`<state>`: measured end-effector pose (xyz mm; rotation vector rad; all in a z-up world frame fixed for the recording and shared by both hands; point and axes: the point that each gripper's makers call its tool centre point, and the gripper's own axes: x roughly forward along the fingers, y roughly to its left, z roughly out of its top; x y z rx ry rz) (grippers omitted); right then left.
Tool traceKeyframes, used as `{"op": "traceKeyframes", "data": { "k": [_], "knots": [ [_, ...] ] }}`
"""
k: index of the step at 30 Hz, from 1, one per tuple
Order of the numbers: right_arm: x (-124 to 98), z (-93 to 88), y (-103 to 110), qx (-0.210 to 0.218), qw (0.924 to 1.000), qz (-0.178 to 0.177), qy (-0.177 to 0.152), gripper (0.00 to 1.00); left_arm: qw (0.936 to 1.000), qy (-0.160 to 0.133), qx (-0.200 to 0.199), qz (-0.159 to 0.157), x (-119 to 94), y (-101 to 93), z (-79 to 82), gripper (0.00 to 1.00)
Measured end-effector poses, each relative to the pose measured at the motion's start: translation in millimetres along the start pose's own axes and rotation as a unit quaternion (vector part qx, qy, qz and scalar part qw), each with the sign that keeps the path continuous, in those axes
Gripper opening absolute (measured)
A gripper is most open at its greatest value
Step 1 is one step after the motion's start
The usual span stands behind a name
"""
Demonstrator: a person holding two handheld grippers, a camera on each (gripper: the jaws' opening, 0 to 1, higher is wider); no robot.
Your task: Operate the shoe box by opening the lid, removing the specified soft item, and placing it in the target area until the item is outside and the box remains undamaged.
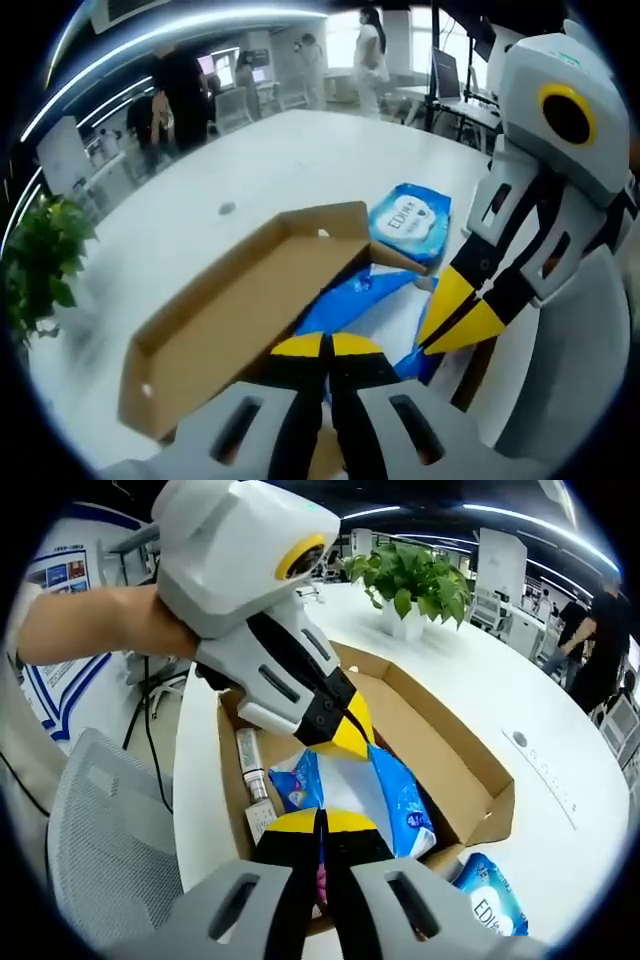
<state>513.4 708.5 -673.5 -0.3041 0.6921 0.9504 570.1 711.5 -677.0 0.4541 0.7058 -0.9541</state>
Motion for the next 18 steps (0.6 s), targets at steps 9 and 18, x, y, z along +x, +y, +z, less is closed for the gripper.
{"op": "traceKeyframes", "data": {
  "k": [9, 18],
  "knots": [
    [-17.5, 15.7, 5.5, 0.004, 0.9999, 0.008, -0.013, 0.00, 1.0000, -0.001, -0.001, -0.006, -16.5, -4.7, 11.9, 0.00],
    [-39.7, 25.7, 6.3, 0.011, 0.9995, 0.013, -0.026, 0.00, 0.9999, -0.006, 0.006, -0.011, -30.0, -13.7, 30.6, 0.00]
  ]
}}
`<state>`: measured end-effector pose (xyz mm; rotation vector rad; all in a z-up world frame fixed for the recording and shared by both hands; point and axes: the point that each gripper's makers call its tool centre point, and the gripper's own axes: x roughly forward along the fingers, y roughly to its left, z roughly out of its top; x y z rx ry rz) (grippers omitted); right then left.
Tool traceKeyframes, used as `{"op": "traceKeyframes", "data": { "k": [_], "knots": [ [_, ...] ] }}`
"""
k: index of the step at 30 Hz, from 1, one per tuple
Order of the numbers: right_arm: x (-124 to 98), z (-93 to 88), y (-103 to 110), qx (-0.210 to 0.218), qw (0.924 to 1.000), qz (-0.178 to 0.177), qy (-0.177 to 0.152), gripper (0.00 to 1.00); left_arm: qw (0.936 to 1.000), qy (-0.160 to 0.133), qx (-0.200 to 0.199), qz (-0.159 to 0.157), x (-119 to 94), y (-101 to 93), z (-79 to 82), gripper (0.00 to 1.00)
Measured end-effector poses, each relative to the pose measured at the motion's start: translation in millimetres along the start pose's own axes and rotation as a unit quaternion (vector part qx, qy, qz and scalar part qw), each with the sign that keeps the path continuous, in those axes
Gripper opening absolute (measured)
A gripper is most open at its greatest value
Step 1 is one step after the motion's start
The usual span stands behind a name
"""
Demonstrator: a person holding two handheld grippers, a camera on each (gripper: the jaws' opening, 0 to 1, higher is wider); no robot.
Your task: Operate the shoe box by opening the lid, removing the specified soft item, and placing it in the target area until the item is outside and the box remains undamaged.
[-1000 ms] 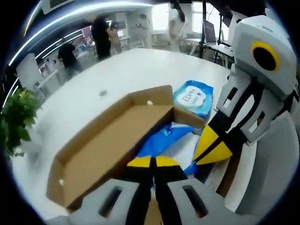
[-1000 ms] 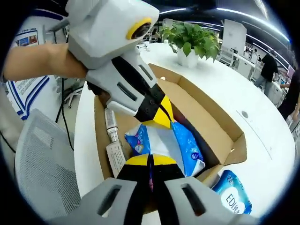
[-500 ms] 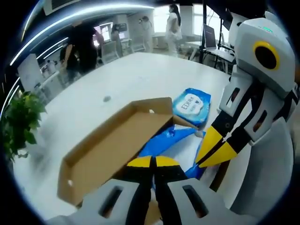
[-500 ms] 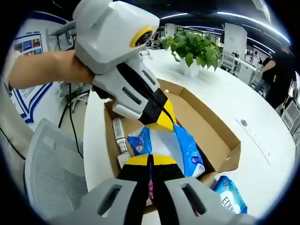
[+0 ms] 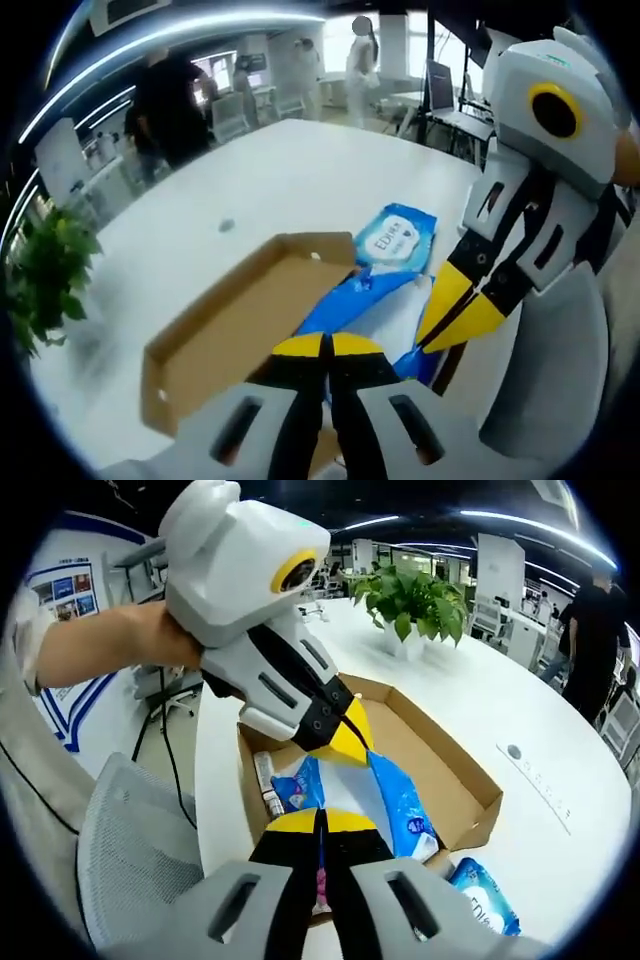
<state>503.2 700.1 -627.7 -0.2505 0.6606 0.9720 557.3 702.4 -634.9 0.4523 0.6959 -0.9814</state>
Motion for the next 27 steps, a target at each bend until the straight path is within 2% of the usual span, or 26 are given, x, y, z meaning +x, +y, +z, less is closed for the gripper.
{"op": "traceKeyframes", "data": {
  "k": [11, 27],
  "knots": [
    [-26.0, -5.3, 4.3, -0.013, 0.9998, 0.009, 0.011, 0.00, 0.9997, 0.002, 0.007, -0.022, 0.8, -19.8, 19.1, 0.00],
    [-62.5, -28.1, -10.1, -0.003, 0.9998, -0.007, 0.018, 0.00, 0.9979, 0.001, 0.031, -0.058, 24.9, -56.8, 51.7, 0.00]
  ]
}}
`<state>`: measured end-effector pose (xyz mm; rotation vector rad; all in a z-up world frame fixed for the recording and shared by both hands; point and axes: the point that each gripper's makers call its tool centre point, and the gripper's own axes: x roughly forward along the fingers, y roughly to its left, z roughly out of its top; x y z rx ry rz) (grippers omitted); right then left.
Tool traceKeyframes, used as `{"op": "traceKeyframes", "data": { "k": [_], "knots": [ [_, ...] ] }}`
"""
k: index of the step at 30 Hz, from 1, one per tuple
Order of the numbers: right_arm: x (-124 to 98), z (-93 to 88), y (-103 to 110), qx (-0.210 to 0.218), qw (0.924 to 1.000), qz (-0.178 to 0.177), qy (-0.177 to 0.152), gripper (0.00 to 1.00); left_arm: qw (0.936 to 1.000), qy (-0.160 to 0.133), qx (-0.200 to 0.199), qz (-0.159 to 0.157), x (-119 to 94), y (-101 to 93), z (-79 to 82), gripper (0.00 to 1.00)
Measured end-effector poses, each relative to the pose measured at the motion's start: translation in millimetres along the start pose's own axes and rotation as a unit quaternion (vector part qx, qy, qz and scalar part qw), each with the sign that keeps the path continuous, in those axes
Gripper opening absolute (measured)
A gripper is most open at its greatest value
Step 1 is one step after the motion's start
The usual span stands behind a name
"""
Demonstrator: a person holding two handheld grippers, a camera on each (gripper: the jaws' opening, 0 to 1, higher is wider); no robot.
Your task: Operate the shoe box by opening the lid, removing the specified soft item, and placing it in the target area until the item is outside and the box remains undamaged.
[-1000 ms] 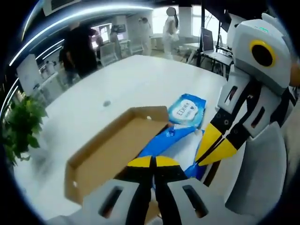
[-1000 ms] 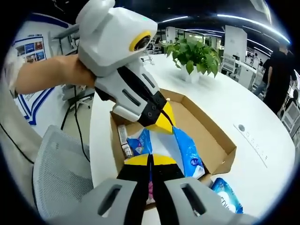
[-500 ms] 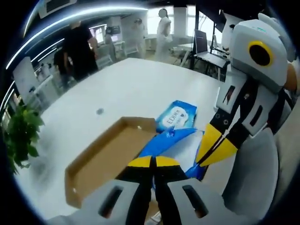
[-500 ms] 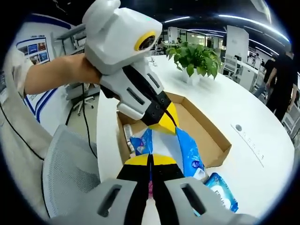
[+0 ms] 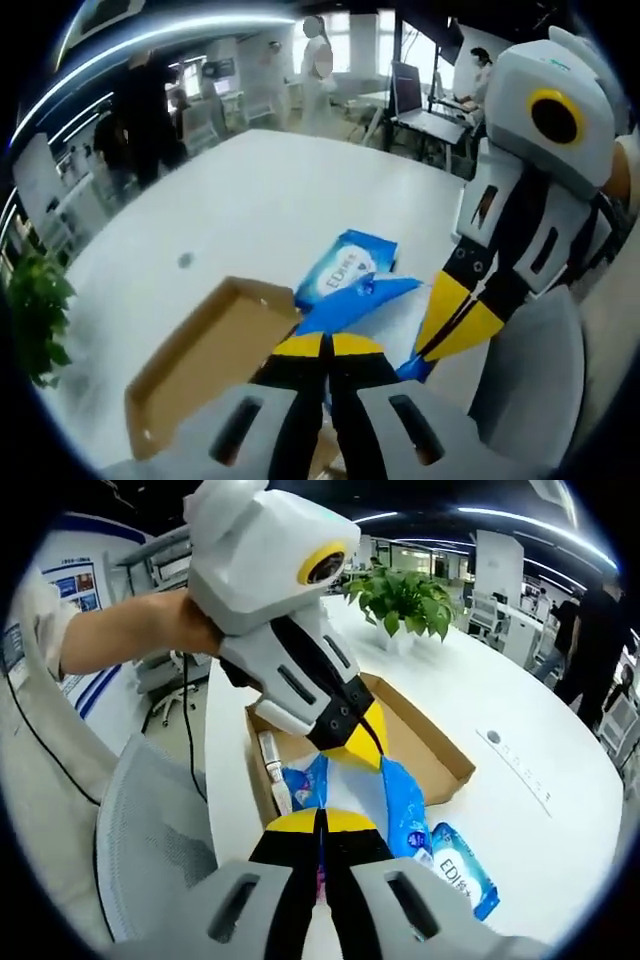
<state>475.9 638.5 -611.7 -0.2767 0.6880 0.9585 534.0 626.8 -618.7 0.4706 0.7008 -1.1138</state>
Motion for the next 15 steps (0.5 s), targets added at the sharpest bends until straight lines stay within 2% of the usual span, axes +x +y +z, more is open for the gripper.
{"op": "traceKeyframes", "data": {
  "k": [15],
  "knots": [
    [-31.1, -27.4, -20.7, 0.012, 0.9997, -0.019, 0.007, 0.00, 0.9996, -0.001, 0.009, -0.027, 31.0, -25.4, 26.9, 0.00]
  ]
}}
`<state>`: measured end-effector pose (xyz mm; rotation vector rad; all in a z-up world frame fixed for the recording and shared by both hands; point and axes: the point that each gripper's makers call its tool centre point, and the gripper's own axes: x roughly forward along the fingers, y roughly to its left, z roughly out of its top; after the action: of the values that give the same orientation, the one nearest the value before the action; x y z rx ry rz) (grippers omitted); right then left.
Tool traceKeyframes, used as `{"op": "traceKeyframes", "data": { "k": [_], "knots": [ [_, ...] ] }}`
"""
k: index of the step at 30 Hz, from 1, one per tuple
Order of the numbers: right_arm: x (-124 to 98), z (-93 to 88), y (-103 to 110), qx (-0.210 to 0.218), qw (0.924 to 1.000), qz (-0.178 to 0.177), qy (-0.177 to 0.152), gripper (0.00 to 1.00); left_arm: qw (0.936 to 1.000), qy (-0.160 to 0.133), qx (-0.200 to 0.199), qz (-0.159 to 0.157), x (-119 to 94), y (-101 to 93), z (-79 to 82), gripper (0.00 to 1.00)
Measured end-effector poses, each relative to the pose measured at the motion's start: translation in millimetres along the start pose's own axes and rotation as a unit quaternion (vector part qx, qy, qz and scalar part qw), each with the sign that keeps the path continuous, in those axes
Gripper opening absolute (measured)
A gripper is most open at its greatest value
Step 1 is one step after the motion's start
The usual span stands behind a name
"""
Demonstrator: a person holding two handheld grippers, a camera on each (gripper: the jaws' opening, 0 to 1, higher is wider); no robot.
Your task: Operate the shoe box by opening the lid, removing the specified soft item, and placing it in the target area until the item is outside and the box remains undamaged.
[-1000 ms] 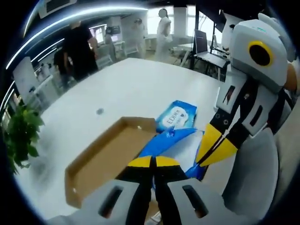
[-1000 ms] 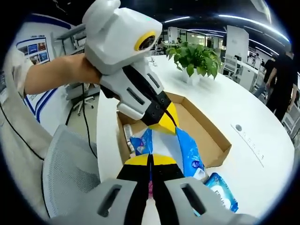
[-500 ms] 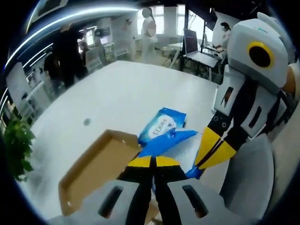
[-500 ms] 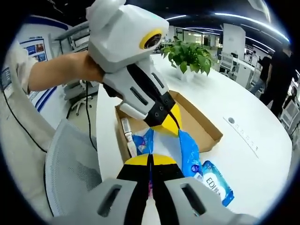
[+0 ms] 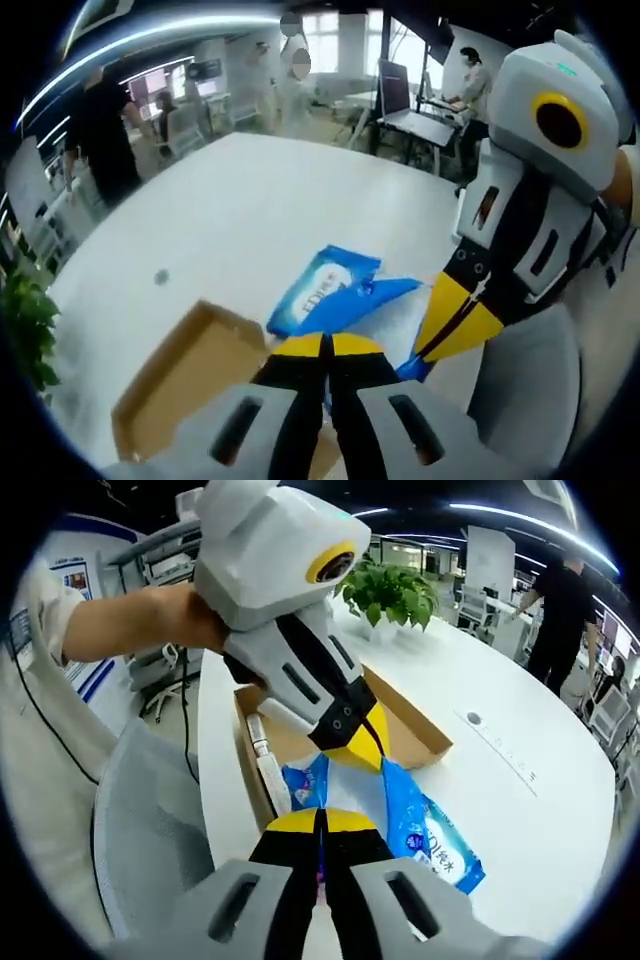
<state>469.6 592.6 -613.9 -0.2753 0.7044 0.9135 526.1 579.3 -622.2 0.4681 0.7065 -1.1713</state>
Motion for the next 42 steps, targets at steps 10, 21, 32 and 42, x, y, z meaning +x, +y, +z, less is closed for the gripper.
{"op": "traceKeyframes", "data": {
  "k": [10, 21, 32, 42],
  "knots": [
    [-16.8, -14.8, -13.6, 0.000, 1.0000, -0.007, 0.004, 0.00, 0.9999, -0.001, 0.007, -0.010, 19.5, -11.7, 17.0, 0.00],
    [-40.5, -37.7, -38.7, 0.004, 0.9997, -0.020, 0.015, 0.00, 0.9996, -0.003, 0.018, -0.021, 43.2, -23.4, 39.0, 0.00],
    [-63.0, -61.4, -70.4, 0.016, 0.9986, -0.043, 0.026, 0.00, 0.9987, -0.005, 0.035, -0.037, 74.7, -34.2, 65.1, 0.00],
    [-79.1, -81.7, -96.1, 0.016, 0.9976, -0.057, 0.034, 0.00, 0.9979, -0.007, 0.039, -0.052, 104.9, -38.7, 85.5, 0.00]
  ]
}}
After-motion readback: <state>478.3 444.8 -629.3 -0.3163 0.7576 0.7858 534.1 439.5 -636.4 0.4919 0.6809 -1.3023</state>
